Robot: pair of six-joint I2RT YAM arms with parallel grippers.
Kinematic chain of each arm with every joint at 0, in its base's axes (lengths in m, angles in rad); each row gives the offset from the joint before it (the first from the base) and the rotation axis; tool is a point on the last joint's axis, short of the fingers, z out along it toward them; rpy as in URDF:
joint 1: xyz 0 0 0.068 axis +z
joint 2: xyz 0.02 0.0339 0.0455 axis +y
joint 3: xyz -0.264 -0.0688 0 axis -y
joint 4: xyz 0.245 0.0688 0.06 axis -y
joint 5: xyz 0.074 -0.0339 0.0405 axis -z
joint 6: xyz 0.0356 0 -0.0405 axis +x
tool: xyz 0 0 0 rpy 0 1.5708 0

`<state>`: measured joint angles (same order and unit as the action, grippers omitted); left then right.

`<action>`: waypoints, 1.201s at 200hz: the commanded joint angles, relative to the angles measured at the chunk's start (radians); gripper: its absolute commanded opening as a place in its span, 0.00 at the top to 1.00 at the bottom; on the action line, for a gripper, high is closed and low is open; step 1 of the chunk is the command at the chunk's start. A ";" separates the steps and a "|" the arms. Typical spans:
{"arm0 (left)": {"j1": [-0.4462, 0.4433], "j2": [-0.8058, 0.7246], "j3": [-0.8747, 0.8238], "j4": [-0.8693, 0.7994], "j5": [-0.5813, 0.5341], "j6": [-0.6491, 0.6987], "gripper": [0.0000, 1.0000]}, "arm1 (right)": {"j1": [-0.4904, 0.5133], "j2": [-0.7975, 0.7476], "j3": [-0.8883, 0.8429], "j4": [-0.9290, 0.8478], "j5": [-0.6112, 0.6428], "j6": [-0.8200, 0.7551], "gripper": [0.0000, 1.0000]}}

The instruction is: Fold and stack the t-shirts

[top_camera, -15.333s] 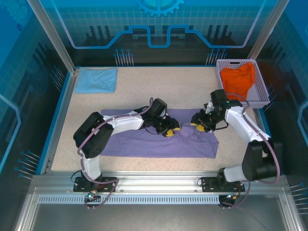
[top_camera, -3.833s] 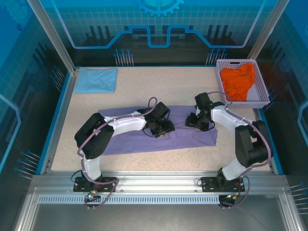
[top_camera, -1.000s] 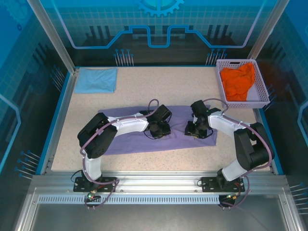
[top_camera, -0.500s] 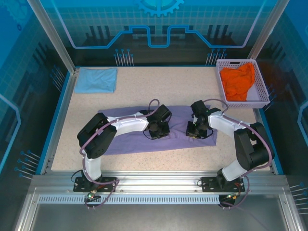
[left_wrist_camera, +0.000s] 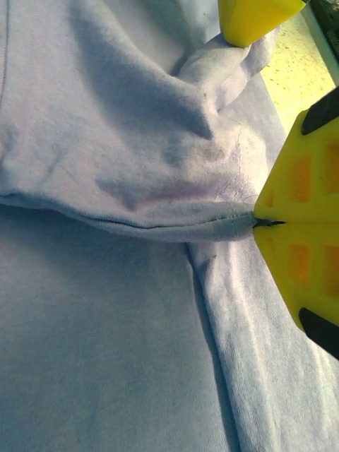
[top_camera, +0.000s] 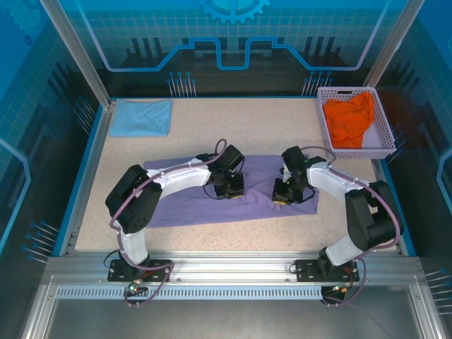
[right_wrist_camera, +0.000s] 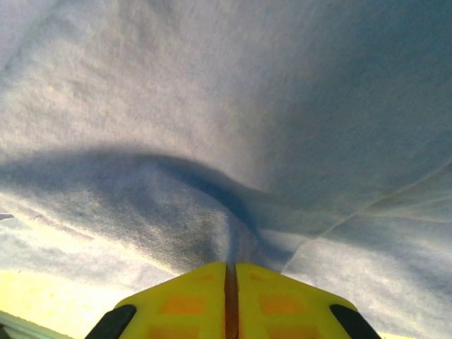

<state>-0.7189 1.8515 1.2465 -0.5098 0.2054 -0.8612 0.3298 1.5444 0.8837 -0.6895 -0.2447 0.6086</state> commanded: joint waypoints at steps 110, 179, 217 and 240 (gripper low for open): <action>0.097 -0.018 0.037 -0.131 0.123 0.162 0.89 | -0.043 -0.069 -0.140 -0.048 -0.012 -0.001 0.68; 0.236 -0.242 -0.030 -0.148 -0.002 0.135 0.54 | -0.161 -0.290 -0.080 -0.134 0.089 0.039 0.51; 0.371 -0.256 -0.013 -0.146 -0.108 0.158 0.67 | -0.199 -0.200 0.055 -0.067 0.162 0.057 0.54; 0.464 -0.222 -0.041 -0.086 -0.189 0.132 0.71 | -0.199 -0.002 0.222 -0.076 0.212 0.052 0.62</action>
<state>-0.3305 1.5963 1.2320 -0.6262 0.1333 -0.7151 0.1402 1.3876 0.9642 -0.7822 -0.1066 0.6533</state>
